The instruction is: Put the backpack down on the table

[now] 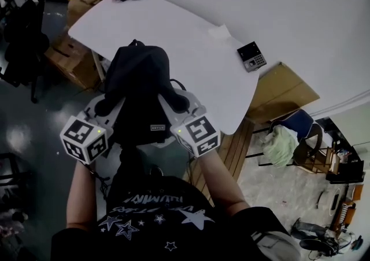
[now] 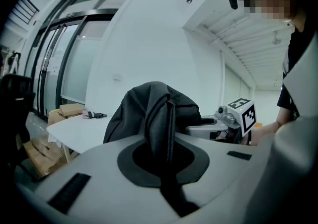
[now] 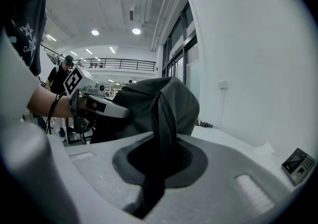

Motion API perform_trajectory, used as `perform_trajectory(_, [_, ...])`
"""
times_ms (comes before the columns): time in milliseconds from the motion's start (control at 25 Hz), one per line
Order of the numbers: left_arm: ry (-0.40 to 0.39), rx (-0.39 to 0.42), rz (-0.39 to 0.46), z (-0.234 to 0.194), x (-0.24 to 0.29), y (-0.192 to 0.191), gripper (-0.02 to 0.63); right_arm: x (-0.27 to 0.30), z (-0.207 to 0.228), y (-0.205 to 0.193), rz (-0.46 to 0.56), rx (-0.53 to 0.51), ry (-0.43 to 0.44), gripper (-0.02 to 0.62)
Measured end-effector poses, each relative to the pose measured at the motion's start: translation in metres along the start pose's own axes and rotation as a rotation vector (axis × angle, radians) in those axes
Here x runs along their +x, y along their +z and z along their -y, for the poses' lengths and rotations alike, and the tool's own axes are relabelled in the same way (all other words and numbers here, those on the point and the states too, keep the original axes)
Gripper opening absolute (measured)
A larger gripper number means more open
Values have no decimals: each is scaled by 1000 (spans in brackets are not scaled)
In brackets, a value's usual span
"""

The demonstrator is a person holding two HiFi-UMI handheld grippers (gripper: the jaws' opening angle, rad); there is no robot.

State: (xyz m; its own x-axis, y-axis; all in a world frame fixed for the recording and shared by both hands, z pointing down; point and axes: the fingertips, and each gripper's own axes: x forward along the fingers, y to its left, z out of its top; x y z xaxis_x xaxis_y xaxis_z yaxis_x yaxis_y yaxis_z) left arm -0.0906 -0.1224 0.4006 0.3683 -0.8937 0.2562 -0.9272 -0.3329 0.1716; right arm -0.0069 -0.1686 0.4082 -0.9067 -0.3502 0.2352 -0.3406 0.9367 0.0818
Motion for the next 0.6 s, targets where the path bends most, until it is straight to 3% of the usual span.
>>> perform_trajectory(120, [-8, -14, 5, -19, 1, 5, 11, 18, 3, 7, -5, -15, -2, 26])
perform_trajectory(600, [-71, 118, 53, -93, 15, 84, 11, 83, 35, 76, 76, 0, -58, 21])
